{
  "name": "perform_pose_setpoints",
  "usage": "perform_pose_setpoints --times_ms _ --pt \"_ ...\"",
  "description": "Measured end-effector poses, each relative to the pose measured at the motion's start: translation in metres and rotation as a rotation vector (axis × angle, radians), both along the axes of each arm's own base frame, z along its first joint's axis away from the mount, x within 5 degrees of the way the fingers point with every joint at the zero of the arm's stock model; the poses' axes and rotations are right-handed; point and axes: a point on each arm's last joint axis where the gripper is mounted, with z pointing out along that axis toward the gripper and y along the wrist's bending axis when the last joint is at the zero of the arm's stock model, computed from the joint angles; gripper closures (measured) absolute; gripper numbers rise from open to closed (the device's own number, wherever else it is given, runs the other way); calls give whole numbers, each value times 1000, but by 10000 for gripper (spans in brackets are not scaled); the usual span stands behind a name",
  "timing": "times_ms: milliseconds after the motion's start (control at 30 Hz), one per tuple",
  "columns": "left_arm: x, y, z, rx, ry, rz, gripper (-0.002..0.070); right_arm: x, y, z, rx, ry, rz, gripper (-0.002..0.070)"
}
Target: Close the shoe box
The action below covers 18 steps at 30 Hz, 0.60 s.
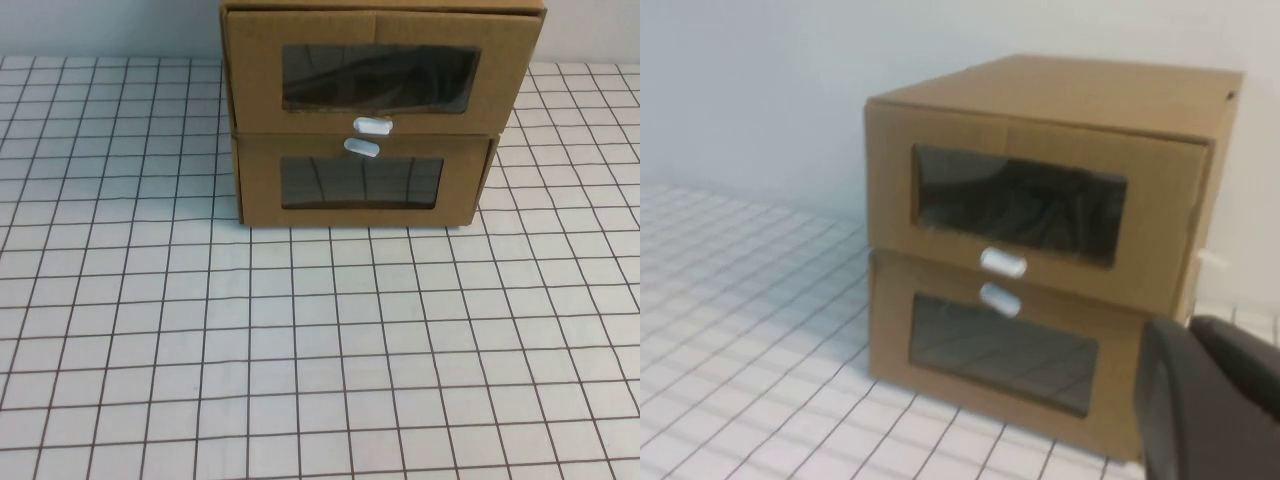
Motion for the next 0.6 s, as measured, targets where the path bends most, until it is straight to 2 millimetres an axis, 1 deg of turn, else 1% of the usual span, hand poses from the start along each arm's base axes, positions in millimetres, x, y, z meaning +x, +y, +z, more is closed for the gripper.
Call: perform_pose_setpoints --times_ms 100,167,333,600 --pt "9 -1 -12 -12 -21 23 680 1 -3 0 29 -50 -33 690" --pt "13 0 -16 -27 -51 37 680 1 -4 1 44 -74 -48 690" --pt "15 1 -11 -59 -126 58 680 1 -5 2 49 -80 -51 690" --pt "15 1 -10 -60 -132 60 680 -1 0 -9 -7 22 7 690"
